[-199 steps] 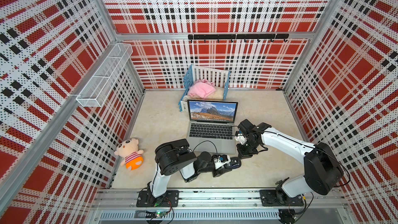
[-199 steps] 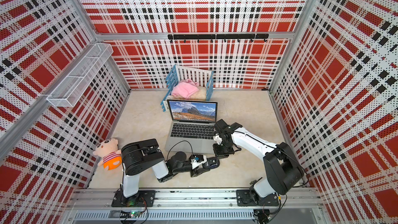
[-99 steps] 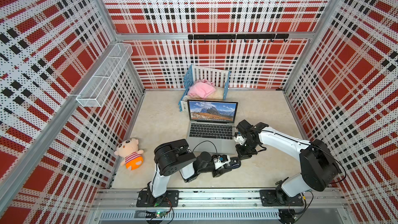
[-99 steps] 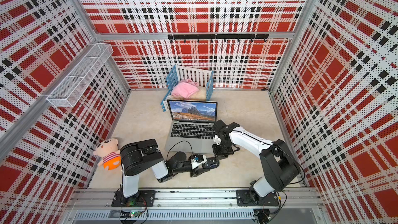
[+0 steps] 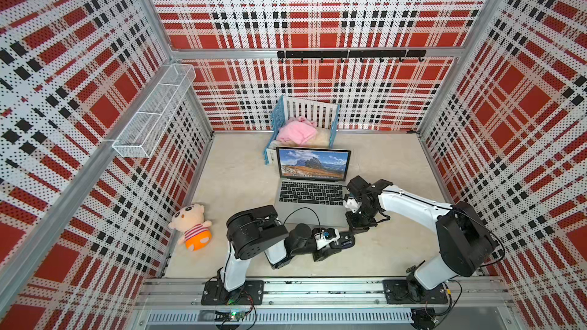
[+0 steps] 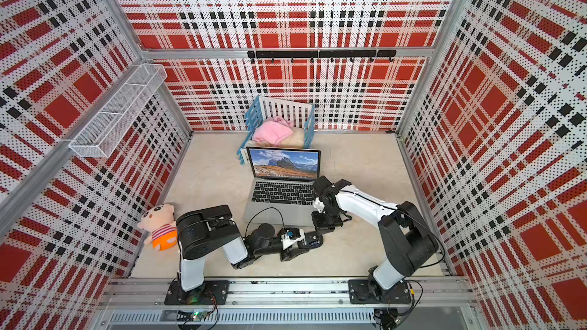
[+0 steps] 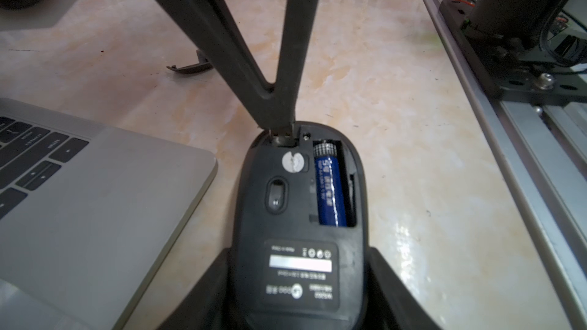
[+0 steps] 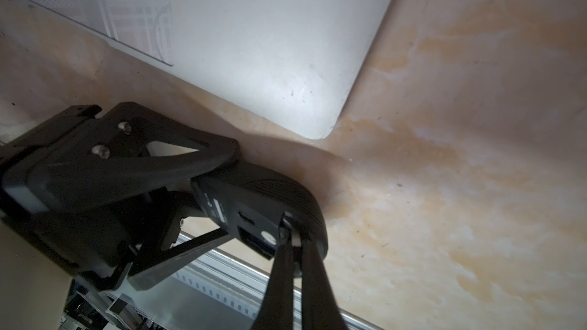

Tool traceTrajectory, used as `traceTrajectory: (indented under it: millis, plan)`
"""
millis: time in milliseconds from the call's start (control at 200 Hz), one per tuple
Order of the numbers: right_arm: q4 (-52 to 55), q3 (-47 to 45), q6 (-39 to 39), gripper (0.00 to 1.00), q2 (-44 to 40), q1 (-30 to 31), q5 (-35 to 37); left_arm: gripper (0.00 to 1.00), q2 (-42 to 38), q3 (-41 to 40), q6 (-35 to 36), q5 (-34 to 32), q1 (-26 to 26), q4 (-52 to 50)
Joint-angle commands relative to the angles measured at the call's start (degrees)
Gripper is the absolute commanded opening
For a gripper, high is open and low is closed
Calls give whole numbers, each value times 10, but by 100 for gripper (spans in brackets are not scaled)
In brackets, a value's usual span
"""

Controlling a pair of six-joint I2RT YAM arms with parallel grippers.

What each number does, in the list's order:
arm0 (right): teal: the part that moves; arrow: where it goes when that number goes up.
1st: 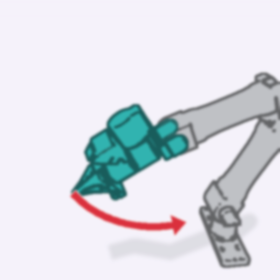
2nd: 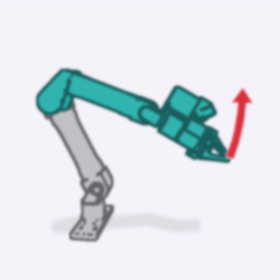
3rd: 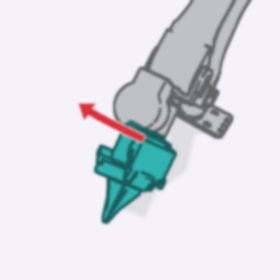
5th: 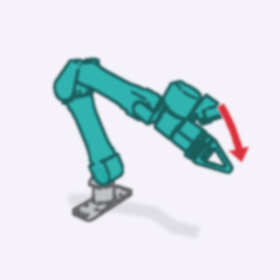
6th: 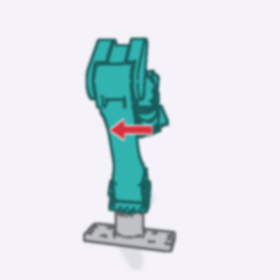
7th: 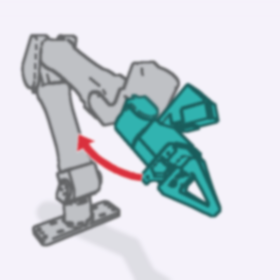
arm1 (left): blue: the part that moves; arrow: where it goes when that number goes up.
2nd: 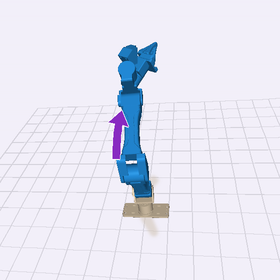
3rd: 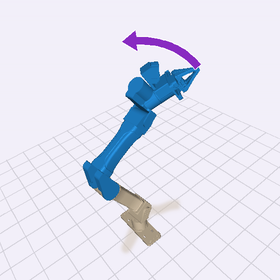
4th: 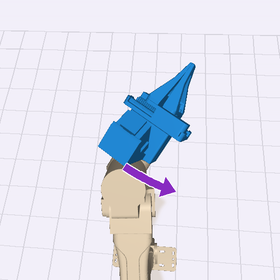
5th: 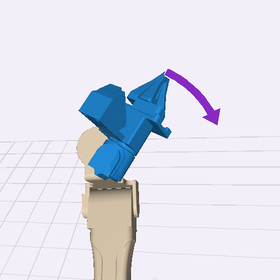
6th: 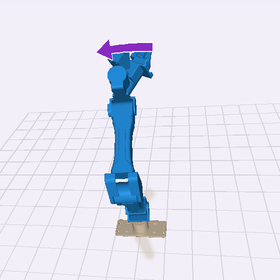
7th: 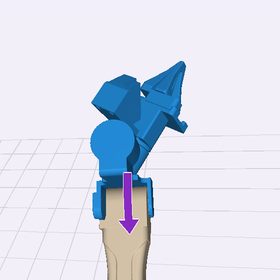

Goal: Remove the wireless mouse receiver from the laptop
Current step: Insert the USB plug into the mouse.

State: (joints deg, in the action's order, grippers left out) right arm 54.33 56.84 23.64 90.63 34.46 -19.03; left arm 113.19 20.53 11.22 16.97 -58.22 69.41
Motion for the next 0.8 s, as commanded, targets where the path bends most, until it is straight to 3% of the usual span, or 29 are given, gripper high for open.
traceTrajectory:
  millis: [0,296,797]
  plan:
    - [-7,0,1,0,6,5,1,43,-1,-14,6,-13,-1,-59]
    - [32,27,-9,0,32,25,47,43,-31,-21,10,-37,-3,-71]
    - [-30,20,18,0,41,44,0,43,-47,-16,19,-42,-12,-84]
